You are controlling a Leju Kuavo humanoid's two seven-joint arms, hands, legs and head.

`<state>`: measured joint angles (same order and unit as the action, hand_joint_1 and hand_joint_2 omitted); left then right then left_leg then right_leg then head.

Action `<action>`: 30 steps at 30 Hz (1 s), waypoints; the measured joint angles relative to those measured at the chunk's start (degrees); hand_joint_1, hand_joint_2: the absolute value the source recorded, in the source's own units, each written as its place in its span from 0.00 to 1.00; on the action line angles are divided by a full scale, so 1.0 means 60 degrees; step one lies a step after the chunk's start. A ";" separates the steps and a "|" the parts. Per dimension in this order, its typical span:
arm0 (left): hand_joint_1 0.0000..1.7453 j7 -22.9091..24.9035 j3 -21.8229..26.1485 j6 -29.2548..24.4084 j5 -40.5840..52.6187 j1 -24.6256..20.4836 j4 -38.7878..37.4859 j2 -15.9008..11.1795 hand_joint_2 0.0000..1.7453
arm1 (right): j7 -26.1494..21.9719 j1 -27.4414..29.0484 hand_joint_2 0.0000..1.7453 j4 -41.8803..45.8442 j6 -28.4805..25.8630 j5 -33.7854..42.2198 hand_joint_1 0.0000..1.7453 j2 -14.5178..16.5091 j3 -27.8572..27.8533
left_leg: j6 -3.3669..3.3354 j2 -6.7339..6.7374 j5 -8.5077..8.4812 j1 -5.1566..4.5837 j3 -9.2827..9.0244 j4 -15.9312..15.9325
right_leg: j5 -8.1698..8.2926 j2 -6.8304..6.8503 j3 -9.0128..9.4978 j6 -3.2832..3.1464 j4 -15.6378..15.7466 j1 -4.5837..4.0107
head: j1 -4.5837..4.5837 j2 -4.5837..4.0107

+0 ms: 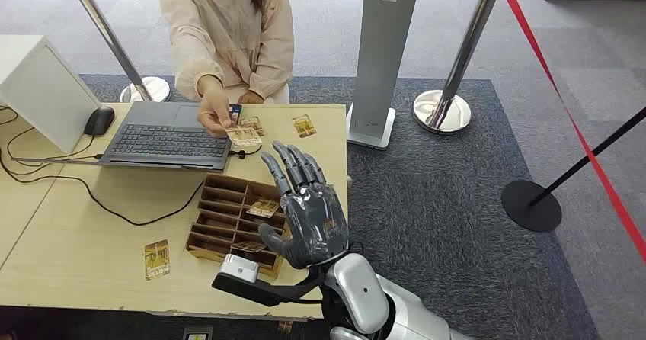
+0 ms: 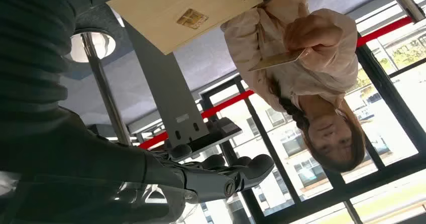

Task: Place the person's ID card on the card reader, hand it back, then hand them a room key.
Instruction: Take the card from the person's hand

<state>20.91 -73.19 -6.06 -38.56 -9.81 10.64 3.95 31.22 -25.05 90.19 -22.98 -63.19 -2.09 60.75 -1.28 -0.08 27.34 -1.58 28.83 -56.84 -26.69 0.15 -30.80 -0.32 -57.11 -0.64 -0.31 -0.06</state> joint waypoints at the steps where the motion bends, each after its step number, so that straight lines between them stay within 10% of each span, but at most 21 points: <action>1: 0.00 0.0037 -0.0018 -0.0045 0.0016 -0.0002 0.0001 0.0012 0.00 | 0.0013 -0.0036 1.00 -0.0062 0.0022 0.0010 0.00 0.0020 -0.0004 | 0.0000 0.0001 0.0000 0.0000 0.0000 0.0000 | 0.0000 0.0000 0.0000 0.0000 0.0000 0.0000 | 0.0000 0.0000; 30: 0.00 0.0570 -0.0347 -0.0343 0.0121 -0.0139 -0.0014 0.0301 0.00 | 0.0122 -0.2071 1.00 -0.3332 0.0511 0.0013 0.00 0.1567 -0.0017 | 0.0004 -0.0004 -0.0004 -0.0001 -0.0003 0.0000 | 0.0002 -0.0001 -0.0001 -0.0001 -0.0006 0.0000 | 0.0000 0.0002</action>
<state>24.33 -75.27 -8.12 -37.83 -10.64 10.56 5.75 31.95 -37.47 70.20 -19.92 -63.11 7.32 60.65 -1.26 -0.10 27.32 -1.59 28.81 -56.84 -26.68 0.15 -30.81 -0.32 -57.15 -0.63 -0.31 -0.04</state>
